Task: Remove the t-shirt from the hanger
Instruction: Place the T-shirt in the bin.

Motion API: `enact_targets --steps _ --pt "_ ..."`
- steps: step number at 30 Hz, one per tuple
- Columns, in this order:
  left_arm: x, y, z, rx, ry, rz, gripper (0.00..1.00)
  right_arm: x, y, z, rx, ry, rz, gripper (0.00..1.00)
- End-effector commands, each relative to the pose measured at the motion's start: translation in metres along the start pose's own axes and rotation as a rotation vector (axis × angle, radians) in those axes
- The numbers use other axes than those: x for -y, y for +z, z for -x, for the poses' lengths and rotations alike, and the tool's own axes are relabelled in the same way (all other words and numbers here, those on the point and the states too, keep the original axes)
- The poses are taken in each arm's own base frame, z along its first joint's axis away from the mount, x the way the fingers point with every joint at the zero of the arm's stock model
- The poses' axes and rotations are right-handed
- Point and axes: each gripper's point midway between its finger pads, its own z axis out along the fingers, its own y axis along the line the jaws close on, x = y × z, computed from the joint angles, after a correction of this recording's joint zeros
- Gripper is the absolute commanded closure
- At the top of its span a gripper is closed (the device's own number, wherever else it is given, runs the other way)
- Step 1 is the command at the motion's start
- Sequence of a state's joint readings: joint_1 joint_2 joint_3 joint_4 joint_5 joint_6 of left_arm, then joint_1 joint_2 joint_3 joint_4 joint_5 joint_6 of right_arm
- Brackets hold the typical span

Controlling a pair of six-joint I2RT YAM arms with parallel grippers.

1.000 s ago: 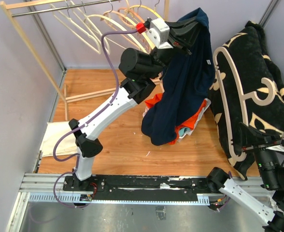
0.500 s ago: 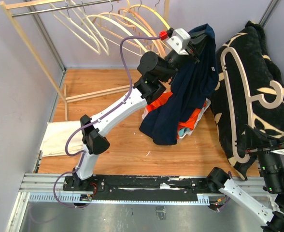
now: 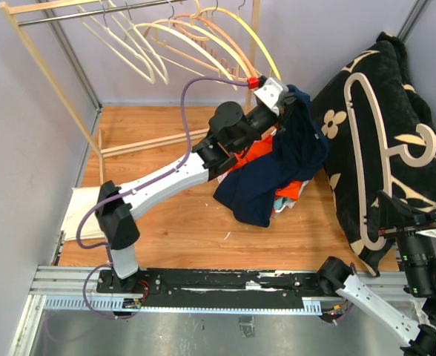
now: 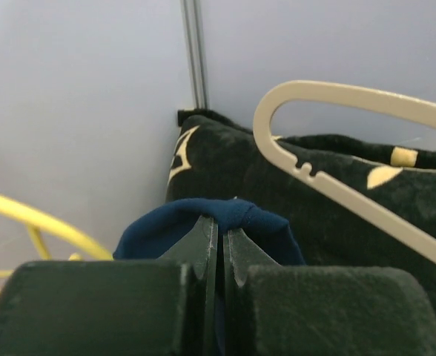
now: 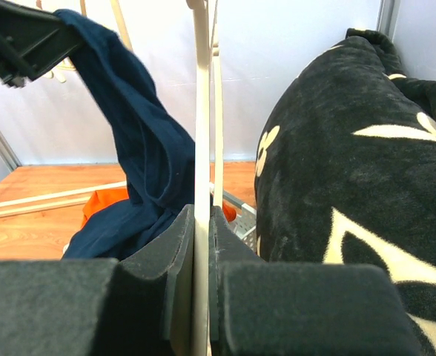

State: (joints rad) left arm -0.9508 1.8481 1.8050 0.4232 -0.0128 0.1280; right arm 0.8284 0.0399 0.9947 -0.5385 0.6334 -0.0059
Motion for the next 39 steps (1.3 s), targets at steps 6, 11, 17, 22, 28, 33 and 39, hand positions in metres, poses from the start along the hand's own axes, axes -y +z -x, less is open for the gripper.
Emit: enact_targets --steps 6,11,17,22,28,33,39 --pt "-0.013 -0.068 0.004 -0.051 -0.081 0.124 1.0 -0.005 0.006 0.01 0.021 -0.011 0.02 0.99" --pt "-0.01 -0.1 -0.043 -0.154 -0.135 0.145 0.99 -0.015 0.014 0.008 0.002 -0.03 0.045 0.99" --pt "-0.002 -0.125 -0.102 -0.3 -0.171 0.145 1.0 -0.023 0.021 0.007 -0.006 -0.037 0.056 0.99" --pt "0.009 -0.132 -0.142 -0.39 -0.201 0.122 0.99 -0.028 0.025 0.003 -0.007 -0.04 0.059 0.99" --pt "0.032 -0.117 -0.18 -0.448 -0.269 0.042 1.0 -0.035 0.032 0.0 -0.019 -0.054 0.072 0.99" --pt "0.056 -0.105 -0.218 -0.534 -0.332 -0.04 1.0 -0.036 0.031 0.002 -0.015 -0.044 0.077 0.99" --pt "0.056 -0.114 -0.241 -0.62 -0.332 -0.015 0.99 -0.037 0.031 0.004 -0.012 -0.035 0.085 0.99"
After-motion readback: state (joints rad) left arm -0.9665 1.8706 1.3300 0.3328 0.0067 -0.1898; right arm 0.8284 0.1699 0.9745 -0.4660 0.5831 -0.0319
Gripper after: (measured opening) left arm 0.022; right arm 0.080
